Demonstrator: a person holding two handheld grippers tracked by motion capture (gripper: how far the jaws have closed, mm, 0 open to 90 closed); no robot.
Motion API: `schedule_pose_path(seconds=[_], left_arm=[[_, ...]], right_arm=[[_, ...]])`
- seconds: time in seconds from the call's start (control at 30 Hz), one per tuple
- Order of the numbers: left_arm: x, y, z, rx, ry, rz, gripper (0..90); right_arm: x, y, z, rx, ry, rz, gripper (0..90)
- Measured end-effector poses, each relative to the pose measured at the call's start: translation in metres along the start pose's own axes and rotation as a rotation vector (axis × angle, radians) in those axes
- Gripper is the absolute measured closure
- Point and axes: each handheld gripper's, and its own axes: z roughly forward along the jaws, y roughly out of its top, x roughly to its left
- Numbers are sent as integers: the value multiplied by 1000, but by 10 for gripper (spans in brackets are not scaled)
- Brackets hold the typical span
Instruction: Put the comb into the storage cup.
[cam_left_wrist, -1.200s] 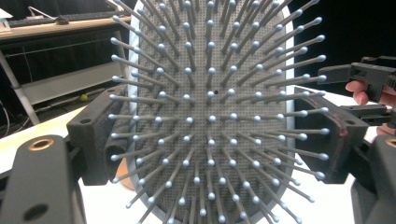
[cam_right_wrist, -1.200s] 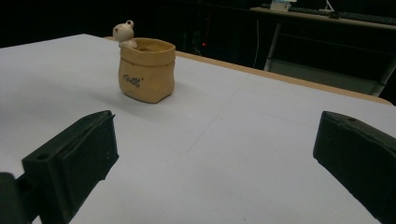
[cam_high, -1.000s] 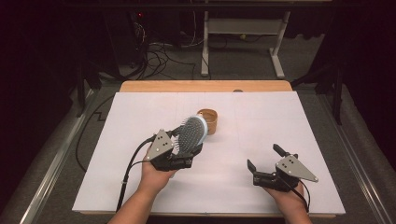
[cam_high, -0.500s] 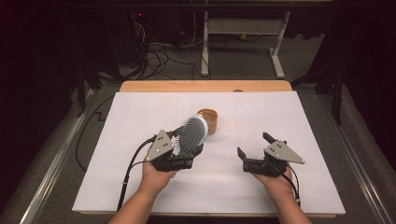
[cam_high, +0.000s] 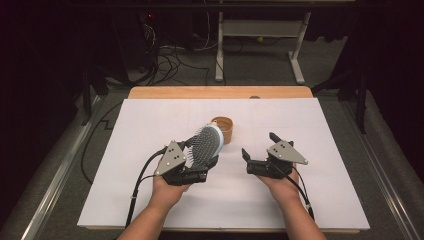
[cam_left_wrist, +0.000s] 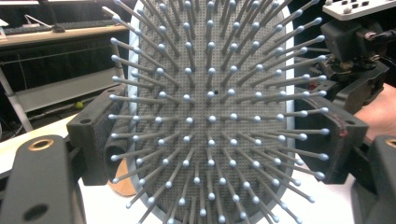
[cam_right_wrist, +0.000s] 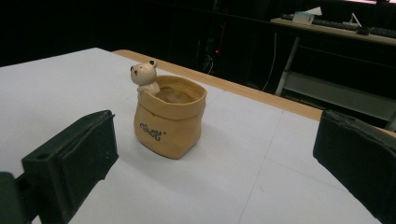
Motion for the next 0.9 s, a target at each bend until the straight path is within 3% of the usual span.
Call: schedule_pose_path(seconds=[0.27,0.9], left_arm=[[-3,-5,0,13,-2,13,205],[-4,-17,-1,33,5,44,205]], right_arm=[[1,-5,-2,26,-3,-3,3],[5,1,-22,-15,84,50,3]])
